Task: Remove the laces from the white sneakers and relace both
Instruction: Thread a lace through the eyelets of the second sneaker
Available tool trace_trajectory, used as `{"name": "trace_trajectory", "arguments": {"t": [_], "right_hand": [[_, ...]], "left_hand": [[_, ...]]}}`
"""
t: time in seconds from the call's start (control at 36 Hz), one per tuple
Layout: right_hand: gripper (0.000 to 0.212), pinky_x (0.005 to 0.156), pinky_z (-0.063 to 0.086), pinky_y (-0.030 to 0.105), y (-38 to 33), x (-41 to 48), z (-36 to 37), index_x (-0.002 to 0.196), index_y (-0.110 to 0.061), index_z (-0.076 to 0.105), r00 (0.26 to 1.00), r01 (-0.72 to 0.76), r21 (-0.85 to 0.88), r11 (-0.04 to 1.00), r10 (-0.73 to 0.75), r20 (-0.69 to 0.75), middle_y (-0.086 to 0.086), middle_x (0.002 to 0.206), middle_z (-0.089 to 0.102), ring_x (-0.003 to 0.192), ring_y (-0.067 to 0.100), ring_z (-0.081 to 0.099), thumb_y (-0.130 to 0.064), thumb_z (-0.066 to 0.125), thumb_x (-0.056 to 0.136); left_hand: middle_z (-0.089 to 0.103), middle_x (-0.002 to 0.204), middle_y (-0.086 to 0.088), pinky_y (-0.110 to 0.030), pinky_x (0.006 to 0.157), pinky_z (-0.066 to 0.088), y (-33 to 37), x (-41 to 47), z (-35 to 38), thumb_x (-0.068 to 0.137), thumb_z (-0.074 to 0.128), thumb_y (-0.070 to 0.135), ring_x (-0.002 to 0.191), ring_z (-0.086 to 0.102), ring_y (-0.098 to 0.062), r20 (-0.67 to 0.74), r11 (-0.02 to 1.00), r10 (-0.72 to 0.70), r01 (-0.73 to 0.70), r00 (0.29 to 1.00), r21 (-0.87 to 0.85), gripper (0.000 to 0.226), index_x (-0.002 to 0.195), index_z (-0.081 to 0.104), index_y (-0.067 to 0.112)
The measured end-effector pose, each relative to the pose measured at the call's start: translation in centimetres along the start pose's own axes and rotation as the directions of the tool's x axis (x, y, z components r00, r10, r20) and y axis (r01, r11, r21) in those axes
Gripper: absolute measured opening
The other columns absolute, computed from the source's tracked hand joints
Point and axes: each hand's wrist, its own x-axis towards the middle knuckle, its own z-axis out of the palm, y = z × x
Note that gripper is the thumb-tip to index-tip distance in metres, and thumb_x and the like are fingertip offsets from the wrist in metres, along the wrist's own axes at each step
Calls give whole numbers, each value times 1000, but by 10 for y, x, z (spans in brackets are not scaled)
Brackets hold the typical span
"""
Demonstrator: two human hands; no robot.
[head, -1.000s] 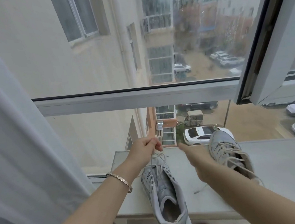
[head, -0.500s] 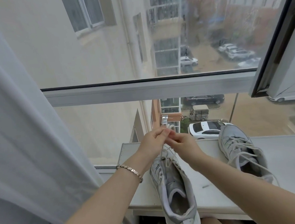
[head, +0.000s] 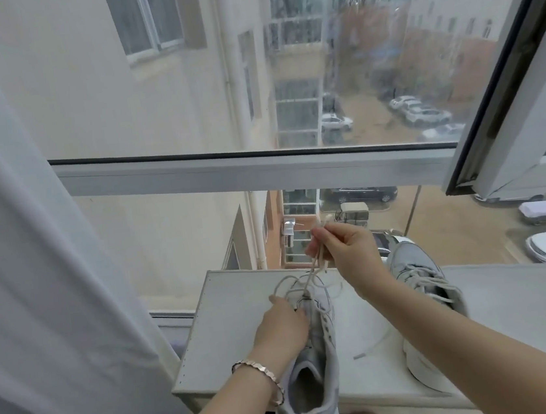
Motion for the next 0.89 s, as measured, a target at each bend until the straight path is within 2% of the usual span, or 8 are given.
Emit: {"name": "trace_trajectory", "arguments": {"t": [0.17,0.42,0.53,0.61,0.69,0.75,0.81,0.89], "right_hand": [[26,53,50,15,-51,14,-15,67,-9,66,991,84,147,986,-68,-113,-2,55,63,54,8,63,-8,56,91],[18,66,56,25,-134,26,-41,77,-7,64,938,327,401,856,-241,-250,-4,56,64,57,12,64,-7,54,92],[16,63,57,24,-119,20,-39,81,-5,64,973,218,350,911,-176,-148,-2,57,64,55,11,64,-6,52,92],[16,60,57,25,-103,15,-38,81,-5,64,988,146,311,939,-124,-91,-2,56,65,52,11,63,-6,52,93],[17,59,57,24,-98,11,-38,79,-6,65,994,112,309,944,-104,-42,1,59,66,55,13,65,-7,53,92],[16,59,56,24,-97,9,-37,79,-5,66,993,117,276,954,-122,0,2,63,68,60,14,67,-8,55,91],[16,59,57,27,-100,7,-36,81,-5,67,989,135,227,965,-144,23,2,67,71,65,15,69,-10,56,91],[17,61,60,34,-109,8,-38,82,-8,69,986,159,205,966,-165,12,1,72,72,70,13,69,-12,56,91]], "left_hand": [[51,131,-17,-33,95,41,5,-4,7,100,34,28,119,50,-31,-32,998,-41,43,999,52,40,125,44,-1],[52,129,-13,-29,92,41,5,1,9,100,34,24,118,51,-27,-49,988,-16,23,999,153,34,122,49,3],[52,129,-12,-29,91,40,12,-1,3,97,37,20,118,50,-28,-9,989,-17,18,1000,145,29,119,49,5],[40,141,-6,-32,103,33,21,-2,-12,94,42,18,129,38,-25,-126,983,182,-176,975,54,39,132,39,10],[37,144,13,-15,103,26,46,-17,-35,97,47,23,130,33,0,-230,795,459,-513,858,-324,45,140,36,26],[56,124,17,-3,88,35,68,-29,-54,97,47,26,105,50,10,-280,580,575,-624,769,-524,28,124,53,32],[68,96,6,-8,78,43,87,-37,-70,98,44,29,86,60,-4,-364,434,604,-675,709,-596,21,103,65,30],[73,87,2,-27,89,50,106,-39,-85,98,42,32,91,67,-17,-392,373,568,-651,724,-662,27,94,68,27]]}}
